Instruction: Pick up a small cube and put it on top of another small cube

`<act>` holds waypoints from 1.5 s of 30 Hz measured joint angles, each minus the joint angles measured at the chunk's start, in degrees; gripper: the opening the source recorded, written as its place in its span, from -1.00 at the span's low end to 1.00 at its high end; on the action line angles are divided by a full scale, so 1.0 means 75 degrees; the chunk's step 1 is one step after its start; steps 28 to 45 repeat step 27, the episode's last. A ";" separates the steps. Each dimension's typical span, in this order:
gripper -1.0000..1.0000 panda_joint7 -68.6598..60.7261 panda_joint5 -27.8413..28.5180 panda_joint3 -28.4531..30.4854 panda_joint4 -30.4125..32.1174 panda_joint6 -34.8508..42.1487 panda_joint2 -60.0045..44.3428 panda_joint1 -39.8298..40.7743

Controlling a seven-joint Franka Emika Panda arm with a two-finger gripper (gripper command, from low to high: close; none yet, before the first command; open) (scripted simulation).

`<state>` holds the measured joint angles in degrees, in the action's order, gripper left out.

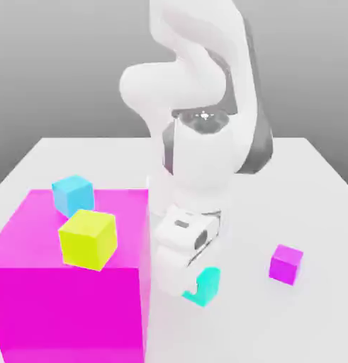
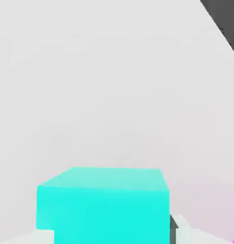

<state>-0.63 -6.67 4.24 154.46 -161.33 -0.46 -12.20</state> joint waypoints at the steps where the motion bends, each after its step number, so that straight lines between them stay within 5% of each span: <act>1: -1.00 0.0264 -0.0066 0.0055 -0.0150 0.0204 0.0148 -0.0088; 19: -1.00 0.4067 0.0807 0.0966 -0.3738 0.5914 0.1683 0.1623; 23: -1.00 0.3864 0.1084 0.1053 -0.3243 0.5230 0.1171 0.1733; 24: 1.00 0.3845 0.1080 0.1062 -0.3101 0.5005 0.1076 0.1739; 45: 1.00 0.3844 0.1078 0.1063 -0.3101 0.5005 0.1076 0.1739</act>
